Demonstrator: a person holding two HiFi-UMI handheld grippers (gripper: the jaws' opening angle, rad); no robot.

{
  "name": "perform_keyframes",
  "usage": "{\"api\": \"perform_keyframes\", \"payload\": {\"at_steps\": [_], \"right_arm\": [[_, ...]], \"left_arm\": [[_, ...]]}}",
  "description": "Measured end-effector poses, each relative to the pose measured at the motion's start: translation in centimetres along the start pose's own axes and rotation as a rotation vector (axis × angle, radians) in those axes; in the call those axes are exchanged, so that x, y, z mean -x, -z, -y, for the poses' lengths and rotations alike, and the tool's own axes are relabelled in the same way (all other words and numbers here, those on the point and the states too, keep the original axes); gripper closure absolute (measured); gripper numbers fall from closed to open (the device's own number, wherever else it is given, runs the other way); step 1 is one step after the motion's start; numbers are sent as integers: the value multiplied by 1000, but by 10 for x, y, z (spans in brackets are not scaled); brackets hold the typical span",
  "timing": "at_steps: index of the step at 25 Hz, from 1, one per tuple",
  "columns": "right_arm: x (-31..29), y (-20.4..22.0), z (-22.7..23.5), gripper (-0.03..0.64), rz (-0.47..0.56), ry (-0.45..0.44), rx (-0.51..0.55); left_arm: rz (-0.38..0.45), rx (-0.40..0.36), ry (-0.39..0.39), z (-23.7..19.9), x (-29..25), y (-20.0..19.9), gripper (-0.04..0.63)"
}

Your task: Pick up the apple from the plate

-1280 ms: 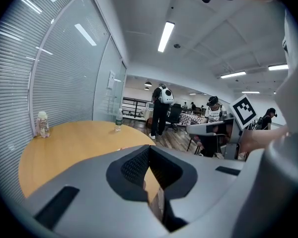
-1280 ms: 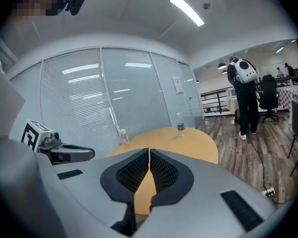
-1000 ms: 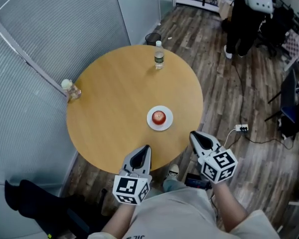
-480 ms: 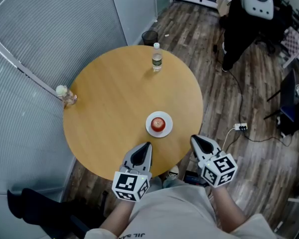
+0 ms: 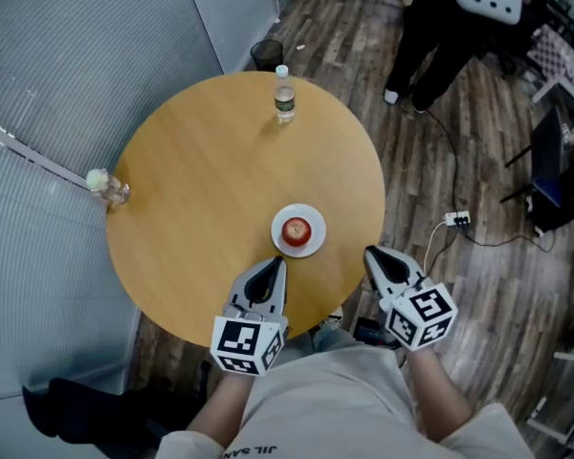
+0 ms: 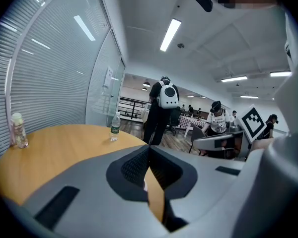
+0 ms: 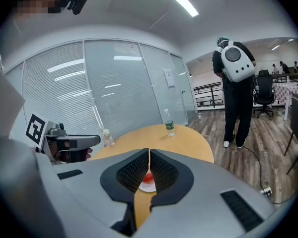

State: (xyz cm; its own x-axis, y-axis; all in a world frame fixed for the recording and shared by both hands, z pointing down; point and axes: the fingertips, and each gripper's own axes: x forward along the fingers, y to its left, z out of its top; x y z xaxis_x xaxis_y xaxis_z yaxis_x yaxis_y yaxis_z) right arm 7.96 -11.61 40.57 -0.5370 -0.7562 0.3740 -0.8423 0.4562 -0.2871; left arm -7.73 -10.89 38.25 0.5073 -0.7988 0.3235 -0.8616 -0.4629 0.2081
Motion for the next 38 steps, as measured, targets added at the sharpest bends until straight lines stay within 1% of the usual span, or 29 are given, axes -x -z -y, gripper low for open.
{"api": "perform_keyframes", "payload": {"at_steps": [3, 9, 13, 17, 22, 28, 31, 33, 36, 38], "right_arm": [[-7, 7, 6, 584, -21, 8, -12], [-18, 11, 10, 584, -41, -12, 1], [-25, 15, 19, 584, -65, -8, 1], [-33, 21, 25, 584, -85, 0, -12], [-46, 27, 28, 584, -98, -8, -24], [-56, 42, 28, 584, -139, -24, -43], [-58, 48, 31, 584, -149, -24, -57], [-60, 51, 32, 584, -155, -23, -63], [-62, 55, 35, 584, -163, -21, -73], [-62, 58, 36, 584, -170, -22, -80]], "left_arm": [[-20, -4, 0, -6, -8, 6, 594], [-41, 31, 3, -16, -23, 15, 594], [-55, 16, 11, -19, -36, 20, 594], [-74, 29, 17, -25, -46, 30, 594], [-127, 2, 10, -31, -61, 49, 594], [-180, -3, -29, -43, -79, 70, 594], [-211, 1, -13, -44, -89, 80, 592], [-240, 3, 6, -44, -95, 88, 510], [-281, -8, 13, -46, -105, 102, 449], [-321, -24, 22, -47, -113, 114, 391]]}}
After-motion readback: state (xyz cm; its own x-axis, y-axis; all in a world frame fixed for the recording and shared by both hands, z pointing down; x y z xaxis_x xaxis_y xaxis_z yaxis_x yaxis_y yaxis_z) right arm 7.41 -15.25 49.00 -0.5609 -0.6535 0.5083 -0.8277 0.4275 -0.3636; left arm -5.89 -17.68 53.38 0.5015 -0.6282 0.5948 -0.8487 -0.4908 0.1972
